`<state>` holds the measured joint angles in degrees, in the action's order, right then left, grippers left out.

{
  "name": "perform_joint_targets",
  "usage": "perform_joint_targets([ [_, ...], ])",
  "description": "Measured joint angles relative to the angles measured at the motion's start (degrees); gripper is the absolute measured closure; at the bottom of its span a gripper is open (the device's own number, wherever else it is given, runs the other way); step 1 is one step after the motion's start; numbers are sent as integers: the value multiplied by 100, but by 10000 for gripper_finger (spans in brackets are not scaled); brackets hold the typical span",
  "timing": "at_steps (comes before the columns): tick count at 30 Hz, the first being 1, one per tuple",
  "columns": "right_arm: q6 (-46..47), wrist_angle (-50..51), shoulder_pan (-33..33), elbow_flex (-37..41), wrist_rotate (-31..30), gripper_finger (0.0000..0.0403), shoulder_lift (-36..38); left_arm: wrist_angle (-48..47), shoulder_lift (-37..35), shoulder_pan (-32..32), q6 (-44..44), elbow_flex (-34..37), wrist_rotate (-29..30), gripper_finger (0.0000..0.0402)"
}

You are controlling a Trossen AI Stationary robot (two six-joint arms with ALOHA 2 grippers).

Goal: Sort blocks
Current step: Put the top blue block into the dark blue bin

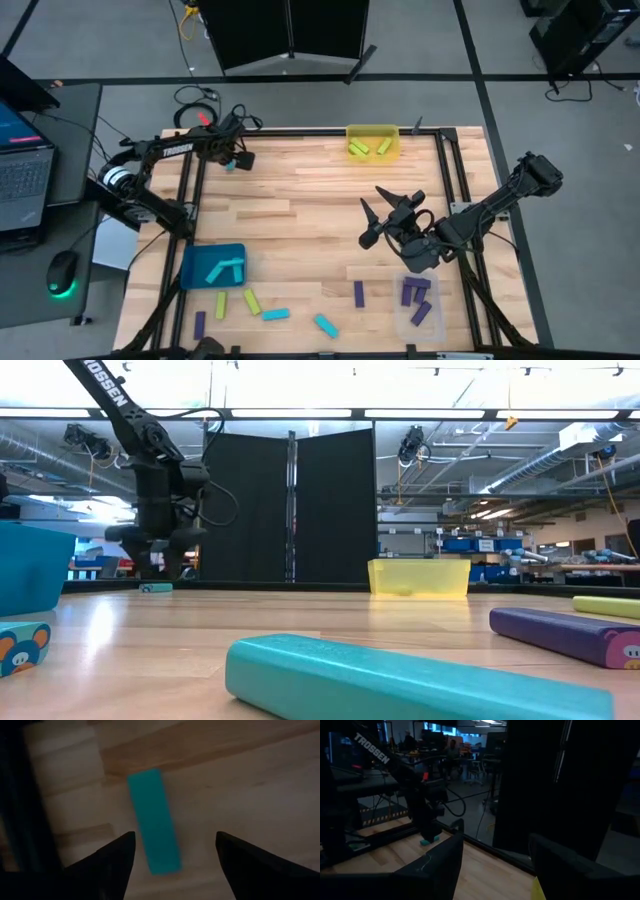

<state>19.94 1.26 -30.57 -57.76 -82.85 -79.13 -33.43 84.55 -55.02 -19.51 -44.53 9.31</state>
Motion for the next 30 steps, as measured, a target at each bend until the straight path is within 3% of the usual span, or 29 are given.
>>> perform_joint_targets([
  [4, 0, 0, 0, 2, 1, 166, 0, 6, 0, 0, -20, 1, -439, 120],
  [11, -7, 47, 0, 1, 2, 168, 0, -473, 0, -1, -260, -242, -469, 120],
  [18, 268, 427, 33, 52, 3, 169, 1, -1384, 12, -5, -811, -762, 364, 120],
  [23, 472, 454, 212, 278, -28, 169, 2, -1817, 329, -46, -829, -1128, 294, 120],
  [30, 580, 437, 389, 319, 160, 169, 2, -1706, 1058, -39, -768, -1317, 301, 120],
])
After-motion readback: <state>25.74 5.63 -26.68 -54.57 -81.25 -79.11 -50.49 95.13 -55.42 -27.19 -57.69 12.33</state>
